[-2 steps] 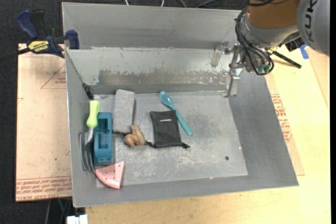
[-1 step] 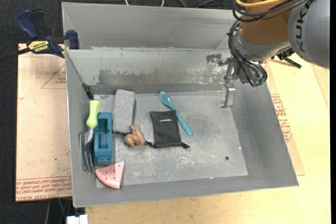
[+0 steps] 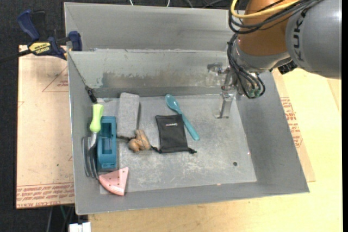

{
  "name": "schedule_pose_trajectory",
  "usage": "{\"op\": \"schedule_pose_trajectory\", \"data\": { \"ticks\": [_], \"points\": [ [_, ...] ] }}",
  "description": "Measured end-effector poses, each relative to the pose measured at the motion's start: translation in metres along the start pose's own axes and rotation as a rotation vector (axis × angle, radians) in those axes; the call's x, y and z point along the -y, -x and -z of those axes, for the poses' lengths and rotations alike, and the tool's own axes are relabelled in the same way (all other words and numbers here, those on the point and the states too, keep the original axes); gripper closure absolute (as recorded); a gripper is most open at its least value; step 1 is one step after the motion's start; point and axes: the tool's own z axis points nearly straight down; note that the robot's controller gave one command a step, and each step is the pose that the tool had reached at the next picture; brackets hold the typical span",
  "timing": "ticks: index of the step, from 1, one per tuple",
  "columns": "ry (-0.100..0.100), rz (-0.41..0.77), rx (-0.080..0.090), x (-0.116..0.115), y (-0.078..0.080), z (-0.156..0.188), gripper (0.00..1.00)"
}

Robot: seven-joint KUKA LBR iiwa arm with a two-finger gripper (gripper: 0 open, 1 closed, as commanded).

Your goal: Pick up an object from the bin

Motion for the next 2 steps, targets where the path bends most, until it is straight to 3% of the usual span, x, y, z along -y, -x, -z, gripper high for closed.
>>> {"op": "schedule_pose_trajectory", "data": {
  "ticks": [1,2],
  "points": [
    [-0.001,-0.024,0.000,-0.033,-0.004,-0.013,0.00],
    [0.000,-0.140,0.007,-0.051,-0.020,-0.076,0.00]
  ]
}}
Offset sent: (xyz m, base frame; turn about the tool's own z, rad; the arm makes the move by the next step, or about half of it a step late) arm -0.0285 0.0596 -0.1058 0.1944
